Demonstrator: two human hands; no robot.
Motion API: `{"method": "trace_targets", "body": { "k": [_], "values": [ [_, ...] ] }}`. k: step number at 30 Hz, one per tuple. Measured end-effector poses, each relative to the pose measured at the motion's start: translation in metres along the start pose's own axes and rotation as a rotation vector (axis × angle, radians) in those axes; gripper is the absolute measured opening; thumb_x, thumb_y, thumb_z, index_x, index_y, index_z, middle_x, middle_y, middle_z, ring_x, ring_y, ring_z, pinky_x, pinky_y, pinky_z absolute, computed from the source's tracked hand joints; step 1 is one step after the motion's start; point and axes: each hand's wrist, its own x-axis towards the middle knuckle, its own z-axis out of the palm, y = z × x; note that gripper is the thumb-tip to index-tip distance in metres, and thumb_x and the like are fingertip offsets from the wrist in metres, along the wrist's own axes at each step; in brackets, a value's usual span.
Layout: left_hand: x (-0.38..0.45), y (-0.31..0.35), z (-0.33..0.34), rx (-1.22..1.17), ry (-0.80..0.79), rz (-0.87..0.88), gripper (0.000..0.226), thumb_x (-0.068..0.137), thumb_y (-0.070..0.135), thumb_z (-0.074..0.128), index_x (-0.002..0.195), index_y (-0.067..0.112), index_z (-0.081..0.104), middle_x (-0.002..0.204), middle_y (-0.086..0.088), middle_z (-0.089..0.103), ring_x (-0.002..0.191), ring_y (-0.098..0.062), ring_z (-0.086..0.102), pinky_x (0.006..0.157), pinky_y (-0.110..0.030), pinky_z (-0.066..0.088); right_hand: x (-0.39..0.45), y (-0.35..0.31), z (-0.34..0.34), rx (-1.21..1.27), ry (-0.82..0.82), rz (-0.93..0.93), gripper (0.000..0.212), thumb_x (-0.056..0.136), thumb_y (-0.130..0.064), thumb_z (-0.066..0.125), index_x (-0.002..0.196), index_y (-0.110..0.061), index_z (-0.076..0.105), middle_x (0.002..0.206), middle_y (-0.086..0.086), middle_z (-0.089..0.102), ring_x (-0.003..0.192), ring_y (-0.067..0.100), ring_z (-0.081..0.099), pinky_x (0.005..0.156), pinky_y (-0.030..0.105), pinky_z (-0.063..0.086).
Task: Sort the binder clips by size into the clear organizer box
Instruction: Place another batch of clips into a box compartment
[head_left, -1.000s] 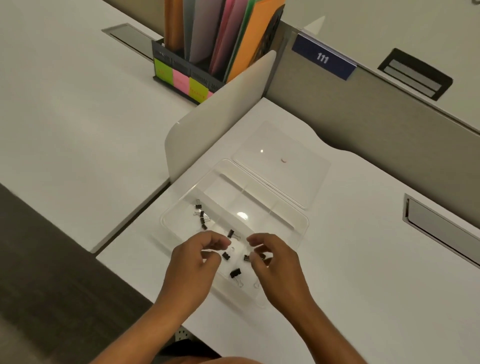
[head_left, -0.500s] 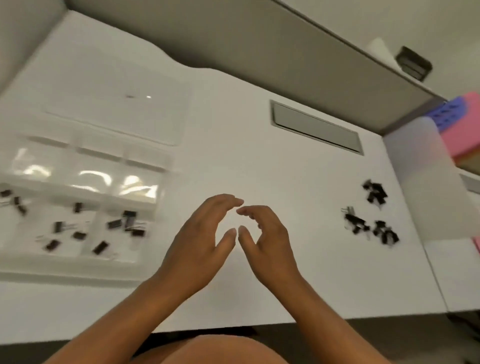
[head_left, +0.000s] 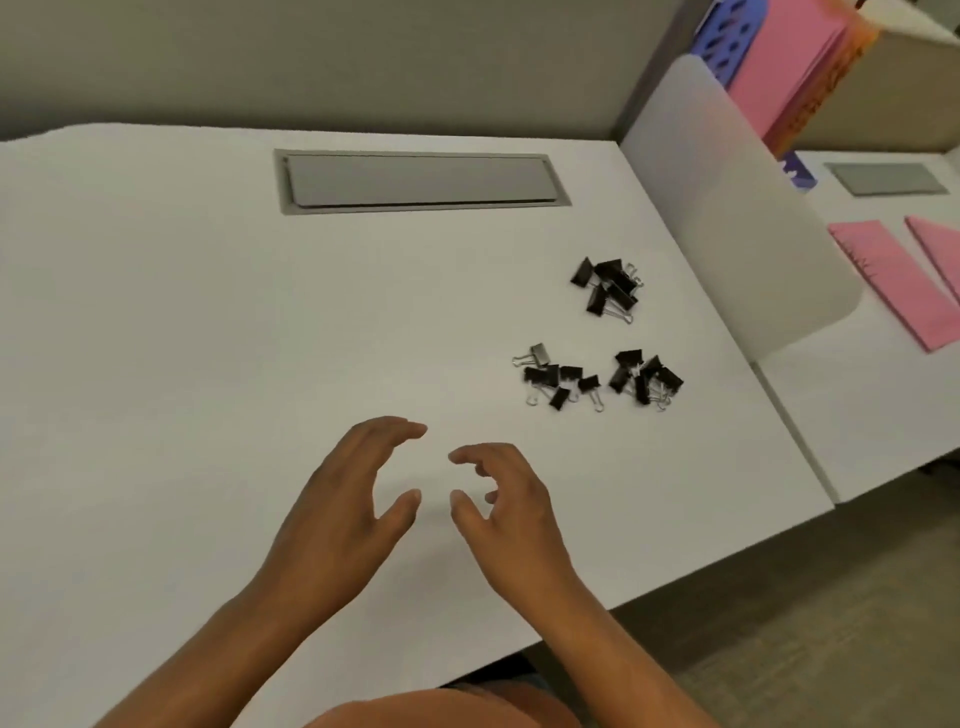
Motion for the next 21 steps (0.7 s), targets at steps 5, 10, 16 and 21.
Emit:
{"method": "trace_targets", "body": {
  "k": [5,10,16,21],
  "values": [
    [0.064,0.042,0.078,0.064,-0.061,0.035,0.054,0.093,0.026,0.072,0.140,0.042,0.050,0.143,0.024,0.047,0.131,-0.001,0.050,0.105,-0.036,0.052,0.055,0.066,-0.083,-0.021,0.011,-0.026,0.039,0.093,-0.014,0.069,0.125,-0.035,0.062,0.126,-0.022,0.053,0.117,-0.003,0.053,0.093,0.014,0.046],
    [0.108,0.070,0.121,0.146,-0.114,0.029,0.052,0.093,0.025,0.071,0.138,0.041,0.051,0.143,0.023,0.045,0.131,-0.005,0.048,0.102,-0.035,0.052,0.100,0.112,-0.141,-0.127,0.054,-0.010,0.042,0.089,-0.007,0.071,0.125,-0.029,0.064,0.121,-0.016,0.055,0.109,0.002,0.052,0.087,0.012,0.038],
    [0.160,0.068,0.150,0.428,-0.075,-0.018,0.056,0.094,0.021,0.069,0.146,0.029,0.048,0.146,0.006,0.043,0.126,-0.019,0.047,0.084,-0.034,0.055,0.143,0.139,-0.153,-0.207,-0.013,-0.063,0.054,0.092,-0.004,0.068,0.141,-0.023,0.055,0.138,-0.005,0.052,0.123,0.016,0.052,0.099,0.030,0.047],
    [0.182,0.048,0.166,0.617,-0.081,0.011,0.049,0.094,0.021,0.072,0.140,0.020,0.057,0.126,-0.002,0.054,0.105,-0.028,0.057,0.066,-0.039,0.057,0.158,0.142,-0.133,-0.367,-0.072,-0.071,0.064,0.090,0.005,0.062,0.148,-0.019,0.047,0.134,0.002,0.055,0.119,0.025,0.048,0.090,0.038,0.052]
  ]
}}
